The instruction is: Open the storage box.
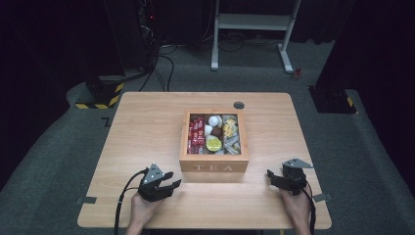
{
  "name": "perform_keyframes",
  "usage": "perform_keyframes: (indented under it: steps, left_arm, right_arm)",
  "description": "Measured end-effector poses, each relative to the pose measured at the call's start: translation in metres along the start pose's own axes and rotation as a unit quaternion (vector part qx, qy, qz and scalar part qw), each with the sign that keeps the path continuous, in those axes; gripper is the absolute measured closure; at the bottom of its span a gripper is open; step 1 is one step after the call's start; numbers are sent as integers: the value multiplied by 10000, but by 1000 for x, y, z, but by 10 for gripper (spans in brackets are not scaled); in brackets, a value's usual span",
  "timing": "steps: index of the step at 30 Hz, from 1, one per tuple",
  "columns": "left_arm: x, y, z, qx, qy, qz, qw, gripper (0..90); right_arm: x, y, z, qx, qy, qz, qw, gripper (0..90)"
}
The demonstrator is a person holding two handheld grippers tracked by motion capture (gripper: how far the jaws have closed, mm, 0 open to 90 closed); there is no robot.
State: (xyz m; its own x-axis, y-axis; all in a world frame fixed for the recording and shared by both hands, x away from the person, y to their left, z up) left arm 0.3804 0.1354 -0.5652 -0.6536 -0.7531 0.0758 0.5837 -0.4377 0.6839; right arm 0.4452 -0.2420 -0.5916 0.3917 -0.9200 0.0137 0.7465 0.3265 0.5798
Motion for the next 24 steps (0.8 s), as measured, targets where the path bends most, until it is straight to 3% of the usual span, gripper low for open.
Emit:
perform_keyframes:
  steps: [8, 14, 24]
  left_arm:
    - [14, 14, -15, -66, -65, -264, 9996, 604]
    - [17, 21, -25, -107, -84, -222, 9997, 659]
    - [19, 34, -30, 69, -123, -127, 9998, 763]
  right_arm:
    - [0, 0, 0, 1, 0, 0, 10000, 303]
    - [0, 0, 0, -3, 1, -3, 10000, 303]
    - [0, 0, 0, -1, 0, -1, 10000, 303]
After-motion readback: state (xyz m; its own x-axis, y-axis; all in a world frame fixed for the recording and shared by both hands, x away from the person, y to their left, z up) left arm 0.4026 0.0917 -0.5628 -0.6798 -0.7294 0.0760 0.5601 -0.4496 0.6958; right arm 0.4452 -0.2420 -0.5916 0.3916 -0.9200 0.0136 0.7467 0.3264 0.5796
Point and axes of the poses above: each handheld gripper's, and its own axes: z roughly backward along the jaws, y roughly out of its top, x roughly to its right, the point moved 10 cm from there along -z, roughly forward along the jaws, and after that the axes turned 11 degrees about -x, right-handed, at the moved point
